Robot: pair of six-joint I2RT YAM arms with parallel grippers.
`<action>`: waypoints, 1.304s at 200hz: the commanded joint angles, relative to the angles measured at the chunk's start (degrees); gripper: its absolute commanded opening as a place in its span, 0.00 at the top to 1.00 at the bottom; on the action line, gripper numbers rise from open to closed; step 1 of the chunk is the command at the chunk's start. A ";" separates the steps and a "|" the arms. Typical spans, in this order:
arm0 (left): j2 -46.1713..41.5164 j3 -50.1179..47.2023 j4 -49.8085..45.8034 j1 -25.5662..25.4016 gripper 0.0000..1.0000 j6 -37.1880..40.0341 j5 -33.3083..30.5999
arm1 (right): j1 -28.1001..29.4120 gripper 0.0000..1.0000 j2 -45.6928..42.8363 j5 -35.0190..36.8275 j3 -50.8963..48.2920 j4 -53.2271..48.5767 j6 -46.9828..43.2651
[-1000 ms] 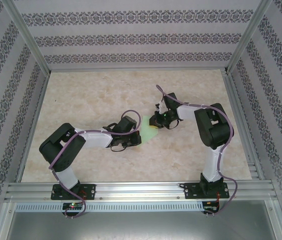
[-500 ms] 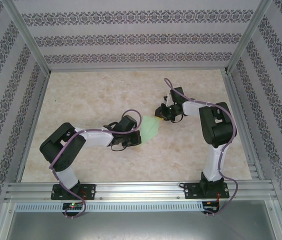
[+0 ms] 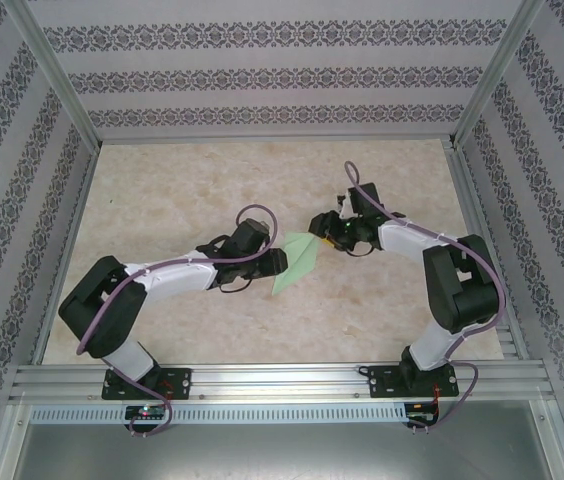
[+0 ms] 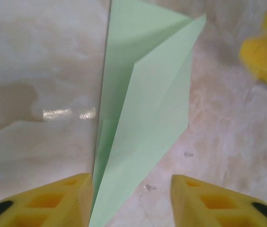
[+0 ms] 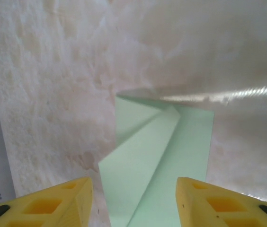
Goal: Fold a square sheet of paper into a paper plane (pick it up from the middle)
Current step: Fourth fold the wing at the center of the table, then pick up the paper from the center of the table.
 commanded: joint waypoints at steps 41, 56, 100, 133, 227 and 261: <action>-3.72 -3.69 1.54 3.45 0.30 -2.27 -5.27 | 3.73 0.54 4.67 1.28 0.15 4.95 5.06; -3.81 -4.15 2.00 3.99 0.28 -2.57 -4.64 | 4.13 0.54 5.60 1.57 0.86 4.85 5.06; -4.16 -5.09 3.29 5.32 0.21 -3.02 -2.95 | 5.07 0.56 8.32 1.36 2.49 4.39 4.97; -3.99 -5.51 5.12 6.38 0.12 -3.24 -0.03 | 5.51 0.60 9.40 -1.45 2.20 7.86 5.28; -1.39 -7.53 13.04 12.69 0.00 -5.23 16.01 | 6.26 0.75 10.30 -4.71 -4.61 25.31 10.52; -0.91 -8.15 15.01 13.72 0.00 -5.86 18.37 | 6.25 0.88 9.93 -4.63 -5.27 26.39 10.19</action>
